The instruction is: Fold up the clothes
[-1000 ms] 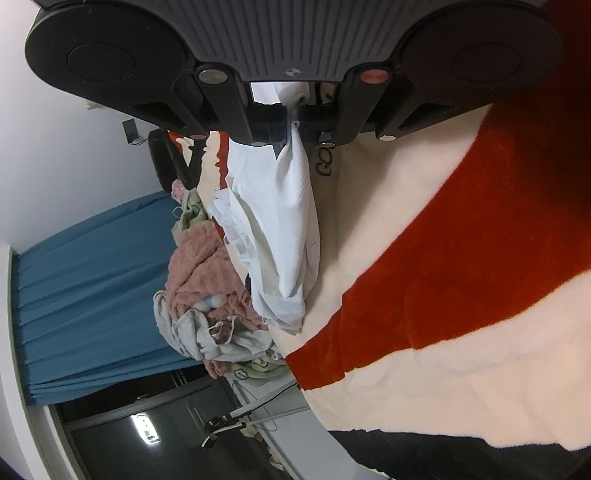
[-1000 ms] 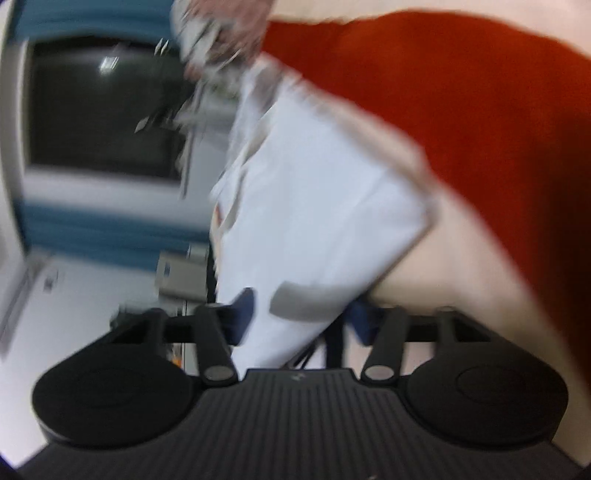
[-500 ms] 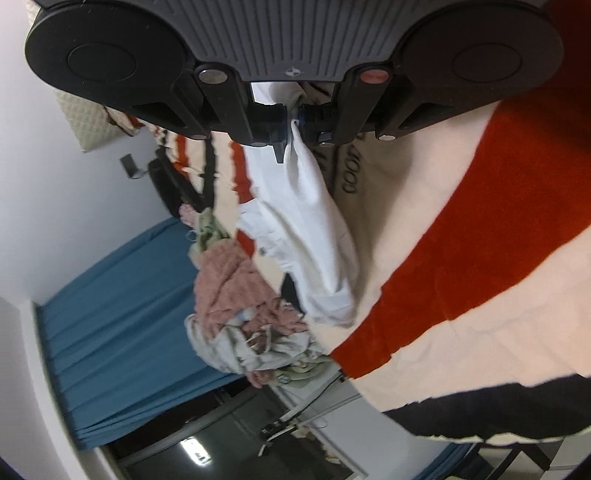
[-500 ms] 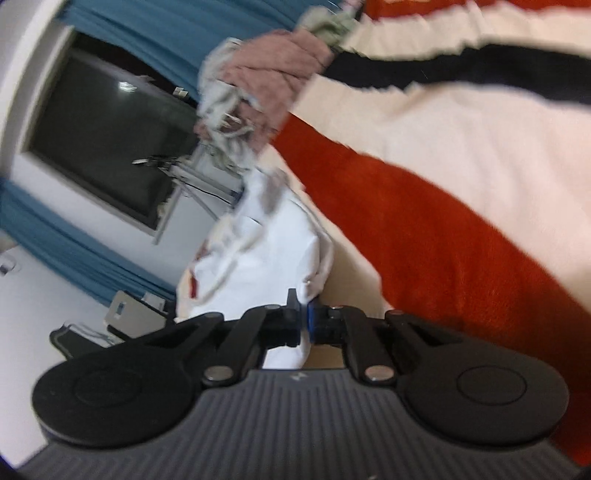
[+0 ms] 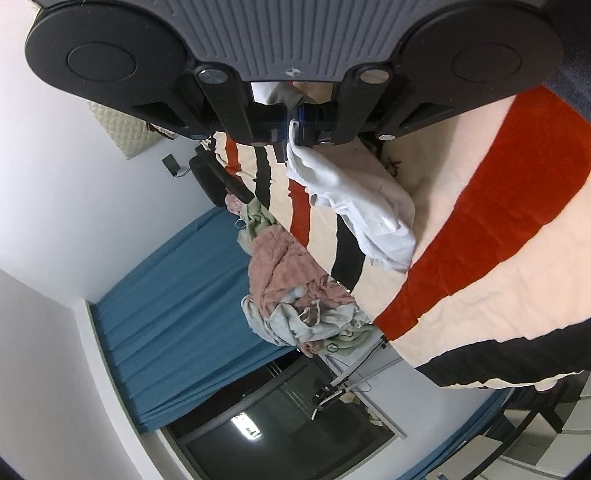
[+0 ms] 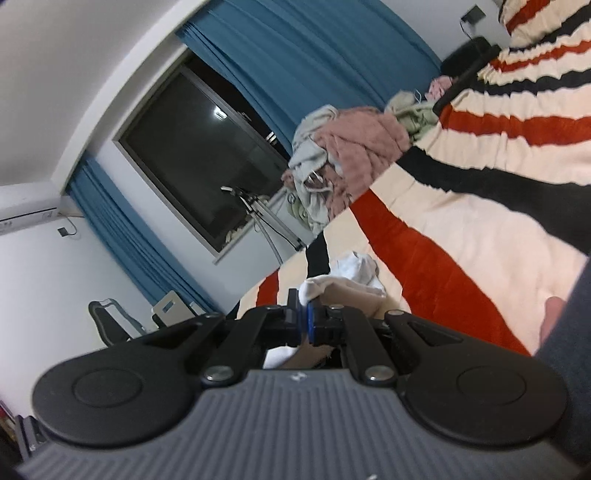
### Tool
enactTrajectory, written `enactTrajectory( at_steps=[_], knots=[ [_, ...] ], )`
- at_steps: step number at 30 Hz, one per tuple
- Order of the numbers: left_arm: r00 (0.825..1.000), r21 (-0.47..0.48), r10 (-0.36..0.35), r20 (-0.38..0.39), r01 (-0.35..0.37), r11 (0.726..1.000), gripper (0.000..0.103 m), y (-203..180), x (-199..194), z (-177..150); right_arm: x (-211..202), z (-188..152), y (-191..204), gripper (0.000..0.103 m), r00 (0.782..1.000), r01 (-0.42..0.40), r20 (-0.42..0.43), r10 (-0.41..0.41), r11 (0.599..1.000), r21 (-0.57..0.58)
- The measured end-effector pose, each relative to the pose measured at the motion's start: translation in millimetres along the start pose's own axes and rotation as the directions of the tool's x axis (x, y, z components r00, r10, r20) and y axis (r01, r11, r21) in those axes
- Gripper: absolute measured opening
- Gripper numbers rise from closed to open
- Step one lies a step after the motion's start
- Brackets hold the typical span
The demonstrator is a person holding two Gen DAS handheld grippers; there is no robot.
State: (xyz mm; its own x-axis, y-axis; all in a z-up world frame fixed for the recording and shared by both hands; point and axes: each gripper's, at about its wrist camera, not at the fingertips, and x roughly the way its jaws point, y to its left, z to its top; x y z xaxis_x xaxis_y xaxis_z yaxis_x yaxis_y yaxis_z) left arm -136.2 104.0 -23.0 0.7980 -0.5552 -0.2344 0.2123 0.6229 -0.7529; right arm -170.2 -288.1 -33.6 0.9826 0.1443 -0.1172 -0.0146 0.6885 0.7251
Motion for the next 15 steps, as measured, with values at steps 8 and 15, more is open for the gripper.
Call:
enactTrajectory(
  at_steps=[8, 15],
  knots=[
    [0.999, -0.016, 0.038, -0.003, -0.038, 0.999, 0.006, -21.5, 51.1, 53.4, 49.8, 36.1, 11.0, 0.007, 1.000, -0.018, -0.016, 0.019, 0.998, 0.058],
    [0.980, -0.066, 0.195, -0.028, -0.197, 0.978, 0.006, -10.0, 161.2, 120.2, 177.1, 78.1, 30.2, 0.007, 0.994, 0.073, -0.086, -0.068, 0.996, 0.054]
  ],
)
